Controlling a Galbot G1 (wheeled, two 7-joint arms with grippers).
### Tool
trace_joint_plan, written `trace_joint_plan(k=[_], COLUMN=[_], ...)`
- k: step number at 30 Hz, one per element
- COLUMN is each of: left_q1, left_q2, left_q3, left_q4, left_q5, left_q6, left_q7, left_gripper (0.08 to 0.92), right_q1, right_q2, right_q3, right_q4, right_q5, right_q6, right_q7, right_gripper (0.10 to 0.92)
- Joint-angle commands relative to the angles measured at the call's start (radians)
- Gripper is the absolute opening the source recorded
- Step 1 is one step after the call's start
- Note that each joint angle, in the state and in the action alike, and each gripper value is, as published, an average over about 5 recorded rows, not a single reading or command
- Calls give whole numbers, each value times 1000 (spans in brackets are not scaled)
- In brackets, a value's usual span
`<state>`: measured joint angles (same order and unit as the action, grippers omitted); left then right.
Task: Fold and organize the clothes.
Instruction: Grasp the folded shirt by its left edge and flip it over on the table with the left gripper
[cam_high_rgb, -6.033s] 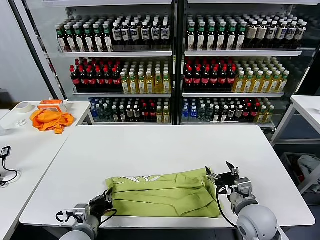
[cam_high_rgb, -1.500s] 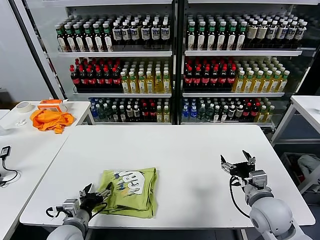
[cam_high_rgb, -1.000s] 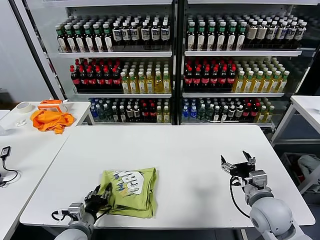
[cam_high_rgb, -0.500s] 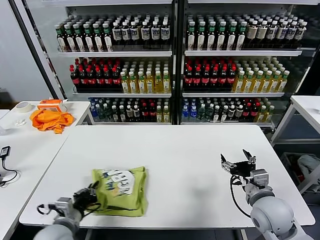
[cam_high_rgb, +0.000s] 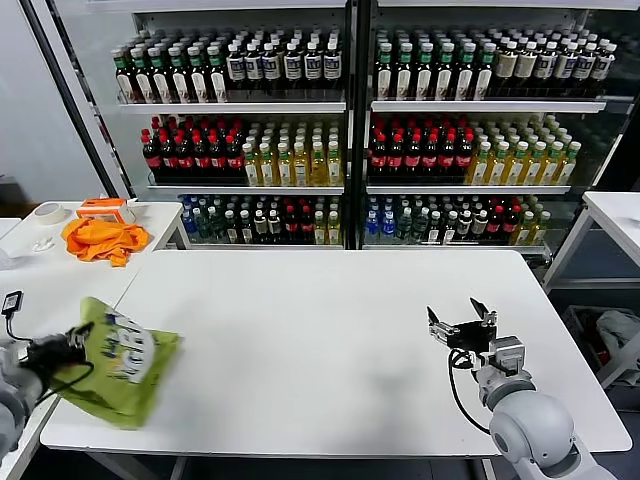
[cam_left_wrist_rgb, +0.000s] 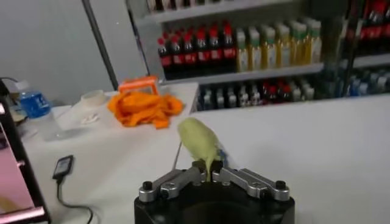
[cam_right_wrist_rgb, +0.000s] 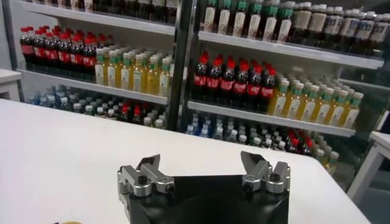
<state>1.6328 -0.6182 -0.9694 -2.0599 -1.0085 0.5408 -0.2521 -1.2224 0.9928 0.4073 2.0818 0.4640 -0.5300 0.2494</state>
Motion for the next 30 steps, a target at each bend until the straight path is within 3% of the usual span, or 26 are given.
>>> trace_joint_plan(k=[1, 3, 7, 21, 30], left_q1=[-86, -102, -164, -399, -486], left_q2=[-380, -465, -534, -566, -615], left_q3=[490, 565, 628, 639, 716], left_q4=[-311, -295, -214, -71, 33], left_q5=[37, 97, 130, 108, 101], left_q6=[34, 29, 10, -23, -19], left_q7=[-57, -36, -35, -109, -84], left_gripper=[98, 98, 98, 98, 98], right_q1=[-8, -4, 11, -13, -24], right_q2=[17, 19, 8, -5, -5], right_q3=[-37, -54, -58, -30, -17], right_q4=[12, 19, 17, 16, 23], right_q5=[-9, -19, -22, -29, -30], right_q6=[-14, -24, -32, -33, -33], right_q7=[11, 20, 24, 26, 22], right_gripper=[823, 823, 823, 823, 823])
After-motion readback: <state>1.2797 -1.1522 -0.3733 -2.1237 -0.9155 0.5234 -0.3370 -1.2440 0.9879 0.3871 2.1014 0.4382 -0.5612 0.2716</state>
